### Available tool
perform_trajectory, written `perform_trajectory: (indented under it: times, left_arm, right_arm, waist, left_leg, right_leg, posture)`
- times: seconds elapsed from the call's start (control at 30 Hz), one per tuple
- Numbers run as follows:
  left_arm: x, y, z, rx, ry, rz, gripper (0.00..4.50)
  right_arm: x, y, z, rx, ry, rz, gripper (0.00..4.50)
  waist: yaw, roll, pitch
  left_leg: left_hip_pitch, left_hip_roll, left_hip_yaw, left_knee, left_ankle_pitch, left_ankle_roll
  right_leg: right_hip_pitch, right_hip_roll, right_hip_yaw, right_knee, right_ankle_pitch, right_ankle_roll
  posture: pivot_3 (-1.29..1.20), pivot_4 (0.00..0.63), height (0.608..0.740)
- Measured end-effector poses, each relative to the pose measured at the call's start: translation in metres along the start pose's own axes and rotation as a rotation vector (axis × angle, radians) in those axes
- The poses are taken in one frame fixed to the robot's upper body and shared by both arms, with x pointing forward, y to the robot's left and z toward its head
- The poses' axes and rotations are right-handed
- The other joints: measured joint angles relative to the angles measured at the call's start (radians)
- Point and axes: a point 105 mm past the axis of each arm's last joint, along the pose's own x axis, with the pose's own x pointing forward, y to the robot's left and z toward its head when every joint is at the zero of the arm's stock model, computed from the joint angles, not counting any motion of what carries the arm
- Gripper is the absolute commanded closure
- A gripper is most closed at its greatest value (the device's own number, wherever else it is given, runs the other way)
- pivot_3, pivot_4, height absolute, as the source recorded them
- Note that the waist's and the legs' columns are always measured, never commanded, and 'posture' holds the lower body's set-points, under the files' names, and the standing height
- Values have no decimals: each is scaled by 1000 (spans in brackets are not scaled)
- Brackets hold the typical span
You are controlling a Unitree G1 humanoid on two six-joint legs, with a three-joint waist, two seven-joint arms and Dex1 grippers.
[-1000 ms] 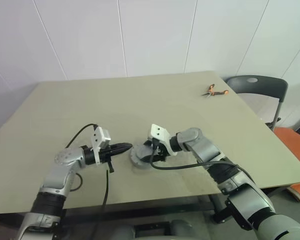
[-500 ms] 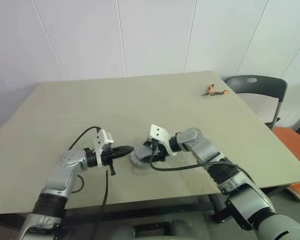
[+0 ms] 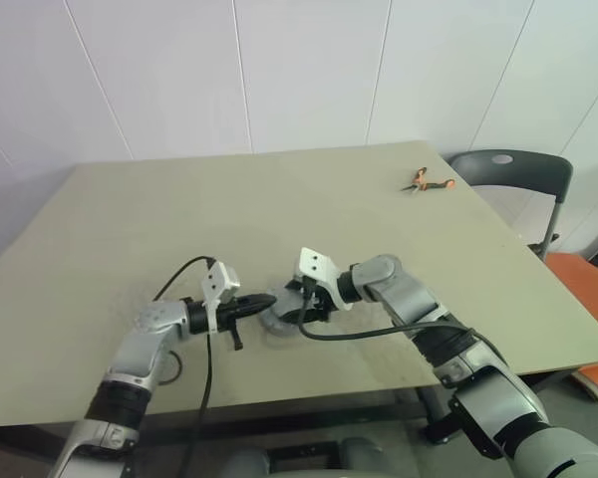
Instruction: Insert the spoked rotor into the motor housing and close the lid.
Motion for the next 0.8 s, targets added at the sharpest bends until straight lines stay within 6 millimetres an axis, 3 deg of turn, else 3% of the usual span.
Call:
perform_trajectory:
  times: [0.63, 0.77, 0.8]
  left_arm:
    - [-4, 1, -8, -36, 102, 14, 4500]
    - [-5, 0, -8, -34, 114, 13, 4500]
    - [-5, 0, -8, -34, 114, 11, 4500]
  right_arm:
    - [9, 1, 4, 46, -14, 11, 1313]
    - [12, -2, 6, 71, -15, -5, 39]
    - [11, -4, 6, 77, -10, -12, 39]
  waist:
    - [-14, 3, -2]
    - [-28, 4, -2]
    - [-28, 5, -2]
  left_leg:
    - [0, 2, -1, -5, 0, 0]
    - [0, 2, -2, -5, -1, -2]
    - [0, 2, -2, -5, -1, -2]
  right_leg:
    - [1, 1, 0, -1, 0, 0]
    - [0, 0, -3, -1, 0, 0]
    - [0, -1, -4, -2, 0, 0]
  posture:
    - [0, 0, 740]
    - [0, 0, 740]
    - [0, 0, 740]
